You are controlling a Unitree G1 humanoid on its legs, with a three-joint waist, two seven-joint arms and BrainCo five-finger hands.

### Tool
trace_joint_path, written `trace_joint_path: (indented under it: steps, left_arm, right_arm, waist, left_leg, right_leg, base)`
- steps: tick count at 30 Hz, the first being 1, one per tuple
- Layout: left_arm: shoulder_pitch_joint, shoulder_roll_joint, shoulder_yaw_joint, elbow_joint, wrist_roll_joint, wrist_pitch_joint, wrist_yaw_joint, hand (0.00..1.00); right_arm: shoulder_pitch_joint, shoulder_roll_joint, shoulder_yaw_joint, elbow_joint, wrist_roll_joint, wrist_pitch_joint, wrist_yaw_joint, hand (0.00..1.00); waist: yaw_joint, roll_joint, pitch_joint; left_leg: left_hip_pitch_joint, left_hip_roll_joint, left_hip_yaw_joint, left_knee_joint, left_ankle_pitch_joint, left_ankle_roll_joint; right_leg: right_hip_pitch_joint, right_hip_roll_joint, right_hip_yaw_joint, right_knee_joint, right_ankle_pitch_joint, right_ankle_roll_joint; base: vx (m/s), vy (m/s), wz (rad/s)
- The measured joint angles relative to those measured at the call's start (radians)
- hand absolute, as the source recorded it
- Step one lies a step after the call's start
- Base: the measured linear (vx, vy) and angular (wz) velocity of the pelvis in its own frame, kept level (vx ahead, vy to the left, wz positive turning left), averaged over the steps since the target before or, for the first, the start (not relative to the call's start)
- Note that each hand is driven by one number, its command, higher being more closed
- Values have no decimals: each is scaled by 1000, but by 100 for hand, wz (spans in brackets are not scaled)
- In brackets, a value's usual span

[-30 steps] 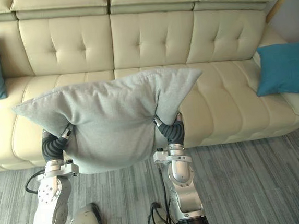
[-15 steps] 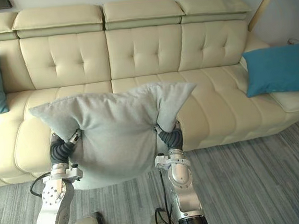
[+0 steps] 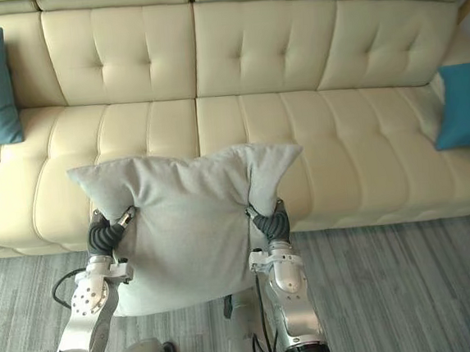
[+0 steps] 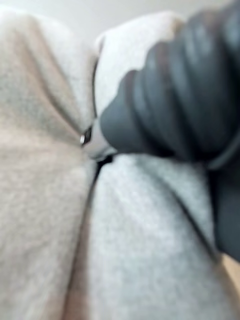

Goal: Pick up cushions and gather them together orderly.

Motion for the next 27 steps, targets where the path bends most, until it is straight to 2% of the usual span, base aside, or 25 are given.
trace_joint_path:
  steps: [1, 2, 3, 4, 5, 6, 7, 8, 9, 10, 12, 13, 14, 15, 16, 17, 18, 21, 27]
  left_arm:
    - [0, -10, 1, -8, 0, 1, 0, 100]
    - [-5, -18, 2, -8, 0, 3, 0, 100]
    - [-9, -38, 1, -8, 0, 5, -1, 100]
    - [-8, -55, 2, -7, 0, 2, -8, 100]
    - [-3, -41, 1, -39, 1, 1, -12, 100]
    - [-3, -58, -1, -38, 0, -7, -13, 100]
    - [-24, -61, 4, -55, 0, -7, -10, 100]
    - [-36, -62, 7, -56, 0, -6, -10, 100]
    - [-34, -62, 14, -60, 1, -6, -10, 100]
    - [-29, -63, 17, -63, 1, -6, -10, 100]
    - [13, -71, 27, -123, 13, -6, -18, 100]
    - [28, -80, 29, -153, 24, -6, -24, 100]
    - [51, -93, 32, -185, 31, -12, -30, 100]
    - [62, -98, 33, -193, 34, -16, -32, 100]
    - [65, -80, 42, -188, 35, -13, -35, 100]
    - [67, -68, 42, -189, 36, -13, -39, 100]
    - [91, -48, 51, -189, 35, -13, -42, 100]
    - [116, -47, 52, -186, 35, -13, -59, 100]
    - [114, -48, 44, -112, 35, -10, -73, 100]
  right_arm:
    - [0, -11, 2, -17, 3, 8, 1, 100]
    - [1, -21, 2, -36, 4, 12, 0, 100]
    - [9, -45, -2, -70, 4, 12, -1, 100]
    - [27, -80, -4, -116, 5, 3, -1, 100]
    - [45, -80, -5, -161, 9, -3, -4, 100]
    - [36, -95, -9, -168, 23, -7, -5, 100]
    - [17, -86, -16, -176, 28, -7, -10, 100]
    - [2, -79, -17, -178, 34, -7, -14, 100]
    - [8, -76, -13, -178, 35, -7, -13, 100]
    - [9, -76, -9, -179, 35, -6, -13, 100]
    - [11, -75, -2, -208, 34, -7, -7, 100]
    - [20, -75, -1, -225, 34, -7, -3, 100]
    - [33, -75, 2, -245, 34, -7, 3, 100]
    - [38, -75, 5, -243, 34, -7, 8, 100]
    - [60, -23, 8, -234, 33, -3, 11, 100]
    - [75, 4, 7, -234, 33, -3, 14, 100]
    - [84, 43, 8, -220, 30, 4, 20, 100]
    - [86, 45, 7, -219, 23, 7, 38, 100]
    - [44, 37, -8, -94, 22, 10, 38, 100]
  waist:
    - [1, 23, -12]
    - [0, 24, -13]
    - [-19, 22, -12]
    - [-33, 29, -24]
    - [-26, 27, -39]
    - [-8, 71, -41]
    - [-2, 80, -48]
    - [3, 73, -45]
    - [18, 58, -37]
    - [26, 52, -34]
    - [60, 41, -34]
    - [75, 43, -35]
    - [84, 66, -48]
    - [84, 64, -54]
    - [68, 27, -70]
    - [63, 7, -72]
    - [69, -37, -76]
    - [68, -59, -91]
    - [56, -57, -94]
  left_leg:
    - [-33, 50, -10, 86, 39, -46]
    - [-50, 60, -12, 130, 83, -57]
    - [-67, 56, -5, 188, 175, -41]
    - [-80, 56, 36, 256, 260, -7]
    - [-90, 109, 86, 386, 312, 24]
    - [-116, 161, 103, 448, 301, 24]
    - [-171, 176, 120, 504, 277, 31]
    - [-215, 174, 148, 518, 252, 50]
    - [-237, 170, 192, 490, 207, 72]
    - [-242, 164, 203, 468, 195, 79]
    - [-276, 120, 205, 255, 172, 69]
    - [-281, 106, 189, 128, 197, 51]
    - [-269, 107, 166, -65, 370, 43]
    - [-260, 106, 140, -89, 410, -12]
    - [-242, 73, 149, -126, 420, 1]
    - [-227, 61, 159, -151, 425, 7]
    - [-172, 37, 195, -191, 426, 10]
    - [-139, 20, 219, -227, 424, 11]
    - [-106, 10, 267, -292, 449, 7]
  right_leg:
    - [-3, 21, -31, 59, -40, -27]
    - [-7, 17, -38, 97, -53, -46]
    - [-29, -15, -40, 206, -73, -78]
    - [-84, -20, -47, 317, -119, -68]
    - [21, 32, -53, 44, -66, -87]
    - [29, 65, -70, 65, -77, -94]
    - [60, 79, -60, 38, -103, -101]
    - [98, 78, -53, 12, -119, -108]
    - [179, 74, -45, -41, -112, -93]
    - [213, 71, -36, -60, -111, -93]
    - [303, 40, -3, -112, -106, -81]
    - [313, 30, 14, -110, -109, -64]
    - [327, 41, 42, -108, -129, -11]
    - [332, 48, 55, -105, -148, 20]
    - [331, 22, 77, -117, -132, 25]
    - [336, 13, 81, -128, -122, 26]
    - [369, -6, 112, -162, -119, 29]
    - [399, -13, 147, -224, -91, 44]
    - [398, -9, 214, -293, -48, 41]
  base:
    - [610, -210, 21]
    - [605, -193, 26]
    - [542, -283, 50]
    - [450, -347, 52]
    - [225, -303, 10]
    - [175, -147, -28]
    - [317, -46, -26]
    - [486, -3, -6]
    - [426, -1, 3]
    - [419, 48, -13]
    - [427, 157, -41]
    - [418, 290, -69]
    - [280, 265, -65]
    - [331, 291, -40]
    - [196, 175, -8]
    - [224, 182, -15]
    - [144, 132, -24]
    - [93, 95, -27]
    - [-49, 13, -28]
